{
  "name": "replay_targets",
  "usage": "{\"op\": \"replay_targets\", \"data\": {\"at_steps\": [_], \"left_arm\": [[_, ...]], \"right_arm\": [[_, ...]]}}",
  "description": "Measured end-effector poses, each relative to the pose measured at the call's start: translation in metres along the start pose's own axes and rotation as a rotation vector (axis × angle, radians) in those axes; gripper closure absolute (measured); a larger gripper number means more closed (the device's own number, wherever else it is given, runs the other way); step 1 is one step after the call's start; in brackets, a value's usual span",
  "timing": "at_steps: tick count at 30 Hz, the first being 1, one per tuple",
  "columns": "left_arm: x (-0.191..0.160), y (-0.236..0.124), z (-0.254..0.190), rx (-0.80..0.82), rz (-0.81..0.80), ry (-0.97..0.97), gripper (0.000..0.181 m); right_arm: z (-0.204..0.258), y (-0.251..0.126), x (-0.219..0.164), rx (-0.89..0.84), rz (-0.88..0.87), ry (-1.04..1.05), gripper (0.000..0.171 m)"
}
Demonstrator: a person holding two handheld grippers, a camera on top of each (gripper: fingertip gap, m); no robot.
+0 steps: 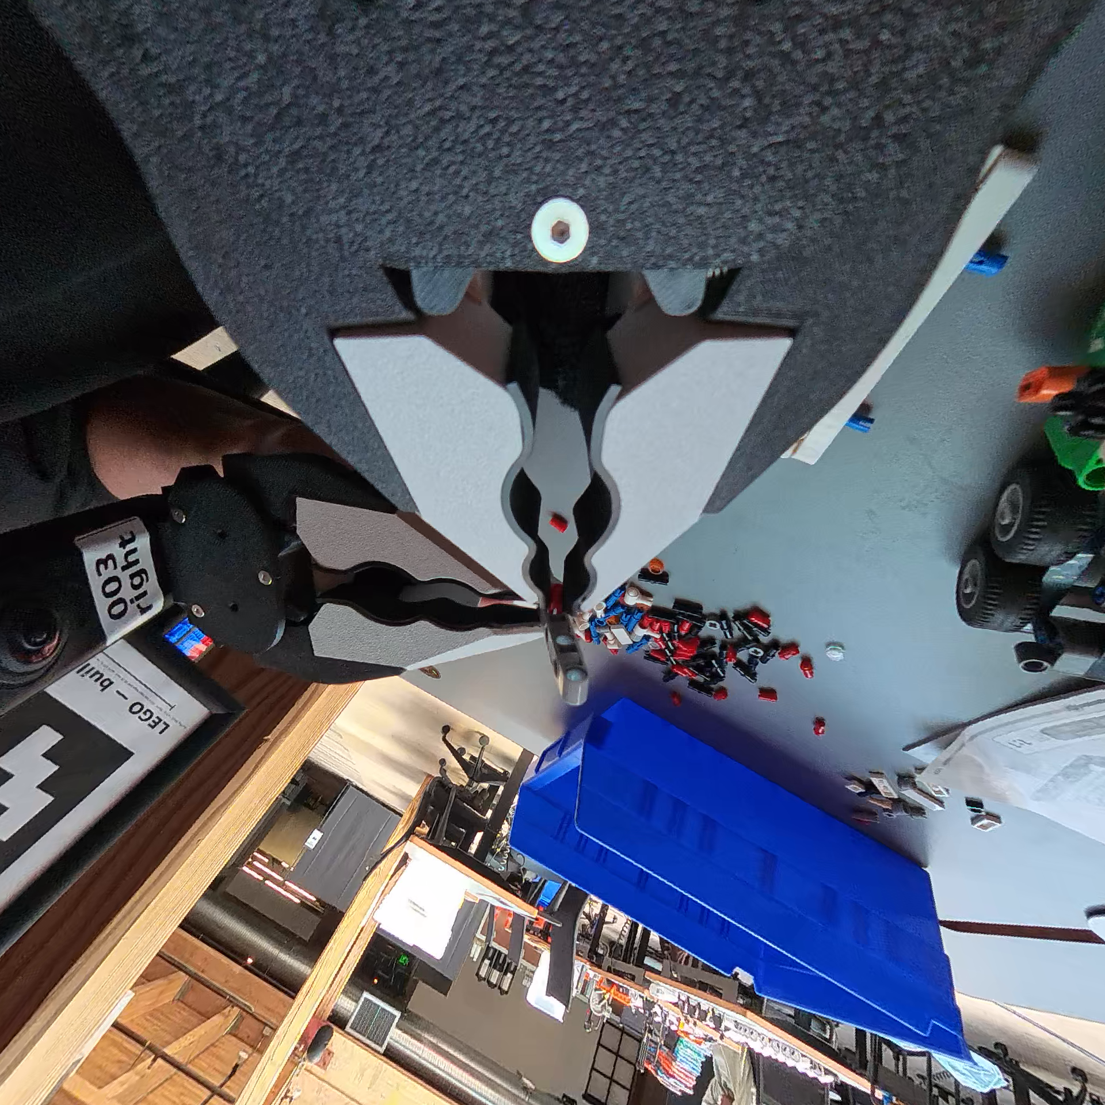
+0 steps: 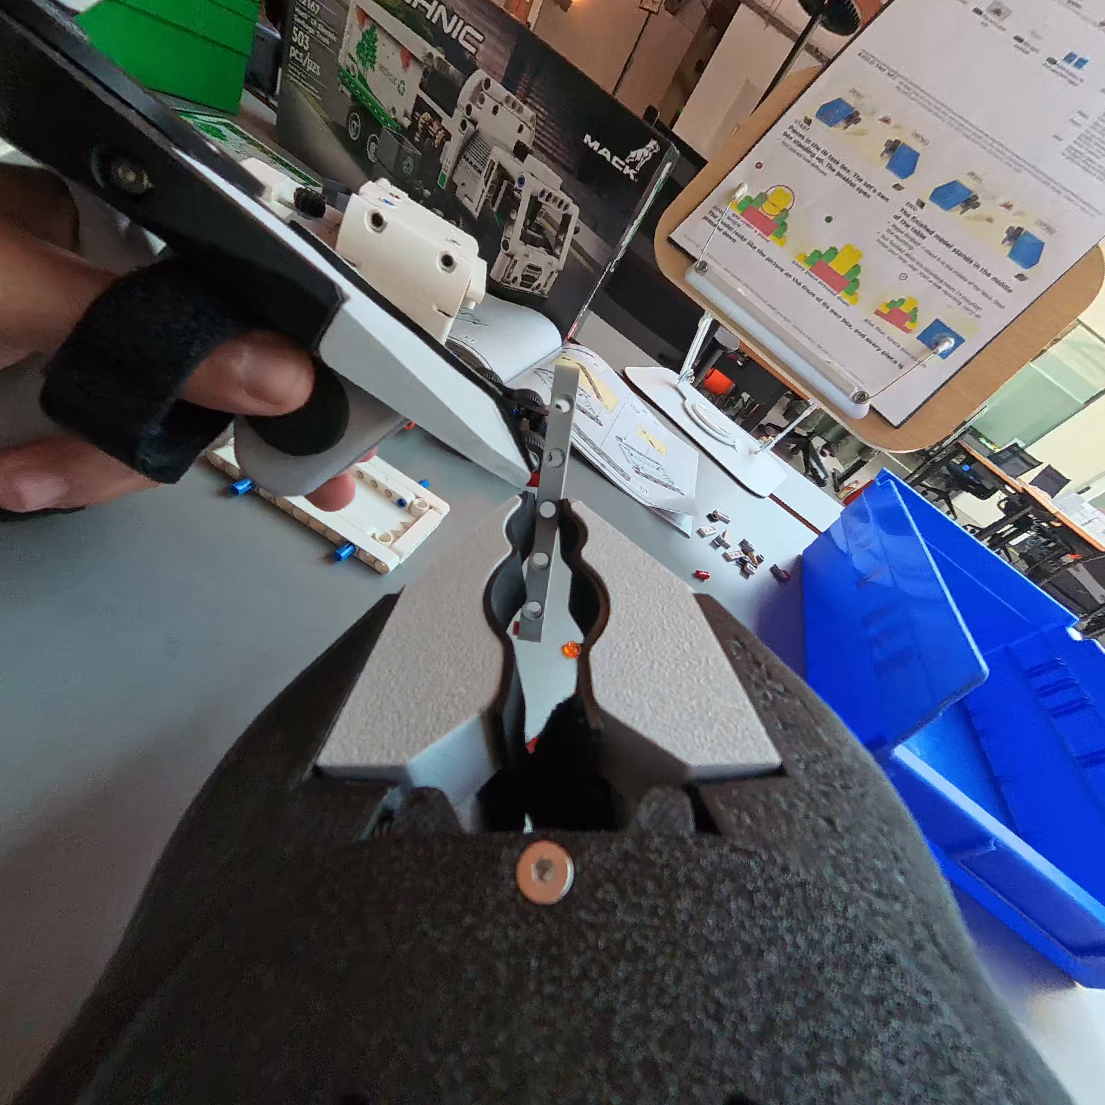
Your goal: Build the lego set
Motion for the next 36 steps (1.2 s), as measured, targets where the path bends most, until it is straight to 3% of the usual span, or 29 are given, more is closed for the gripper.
{"op": "replay_targets", "data": {"at_steps": [1,15,22,31,36], "left_arm": [[0.0,0.0,0.0,0.0,-0.004,-0.005,0.179],[0.002,-0.001,-0.001,-0.044,-0.02,-0.046,0.181],[0.003,-0.004,0.004,-0.056,-0.001,-0.058,0.181],[0.014,-0.012,0.001,-0.005,-0.006,0.13,0.181],[0.009,-0.019,-0.001,0.082,0.119,0.326,0.181]], "right_arm": [[-0.001,0.0,0.0,0.003,-0.003,0.016,0.165],[0.005,-0.002,0.002,0.006,-0.006,-0.118,0.164],[-0.002,-0.002,0.002,0.056,-0.054,-0.011,0.165],[-0.015,-0.005,0.0,0.03,-0.067,0.072,0.165],[-0.032,-0.013,-0.01,-0.005,-0.047,0.181,0.164]]}}
Point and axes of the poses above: each gripper's, where its closed fingertips meet, y out along the fingers, x out of its top, z = x × y across the jaws, the point moved 7 cm from there along -y, back along the fingers, and after that the axes turned 11 degrees about -z, right-handed, at the moved point
